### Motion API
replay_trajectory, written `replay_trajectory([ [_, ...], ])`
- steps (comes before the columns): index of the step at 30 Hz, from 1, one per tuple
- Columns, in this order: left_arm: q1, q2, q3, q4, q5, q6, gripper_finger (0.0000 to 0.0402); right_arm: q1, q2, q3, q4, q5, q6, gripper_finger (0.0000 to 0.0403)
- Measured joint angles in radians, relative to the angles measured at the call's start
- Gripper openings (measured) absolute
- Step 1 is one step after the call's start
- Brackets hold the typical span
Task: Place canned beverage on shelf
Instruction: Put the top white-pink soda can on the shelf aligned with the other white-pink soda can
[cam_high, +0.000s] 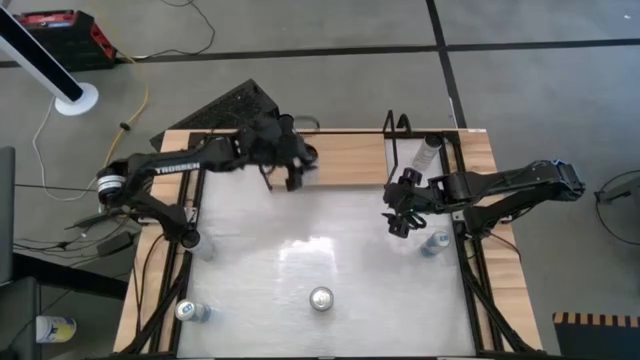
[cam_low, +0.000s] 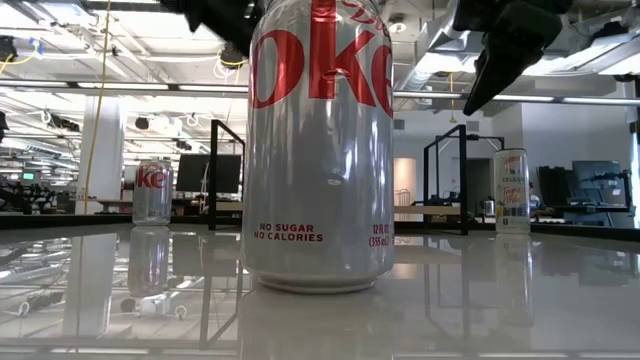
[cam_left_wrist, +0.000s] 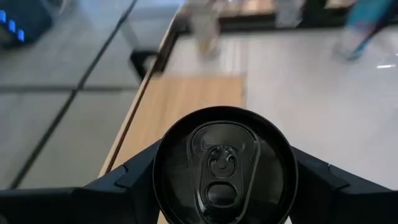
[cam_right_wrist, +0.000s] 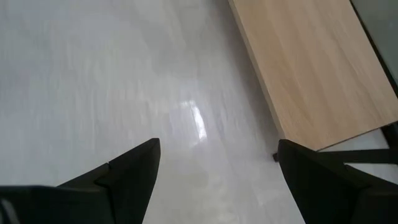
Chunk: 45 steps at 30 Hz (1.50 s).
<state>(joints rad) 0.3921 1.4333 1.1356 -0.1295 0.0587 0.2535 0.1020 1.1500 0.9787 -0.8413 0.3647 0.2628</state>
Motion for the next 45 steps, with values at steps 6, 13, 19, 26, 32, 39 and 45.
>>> replay_trajectory([
  [6,0.141,-0.03,-0.1,0.017,0.122,0.047,0.0236,0.0,0.0,0.0,0.006,0.0,-0.01,0.0347],
  [13,0.178,-0.029,-0.125,0.013,0.146,0.097,0.0236,0.0,0.0,0.0,0.006,0.0,-0.01,0.0347],
  [19,0.197,-0.029,-0.127,0.004,0.12,0.099,0.0236,0.0,0.0,0.0,0.005,0.0,-0.01,0.0347],
  [26,0.221,-0.029,-0.127,-0.033,0.118,0.086,0.0236,0.0,0.0,0.0,0.005,0.0,-0.009,0.0347],
  [32,0.221,-0.029,-0.126,-0.034,0.118,0.062,0.0236,0.0,0.0,0.0,0.005,-0.001,-0.008,0.0347],
  [39,0.22,-0.029,-0.126,-0.044,0.067,0.03,0.0286,0.0,0.0,0.0,0.005,-0.001,-0.002,0.0347],
  [45,0.221,-0.029,-0.126,-0.035,0.057,0.025,0.0326,0.0,0.0,0.0,0.005,-0.001,-0.001,0.0347],
])
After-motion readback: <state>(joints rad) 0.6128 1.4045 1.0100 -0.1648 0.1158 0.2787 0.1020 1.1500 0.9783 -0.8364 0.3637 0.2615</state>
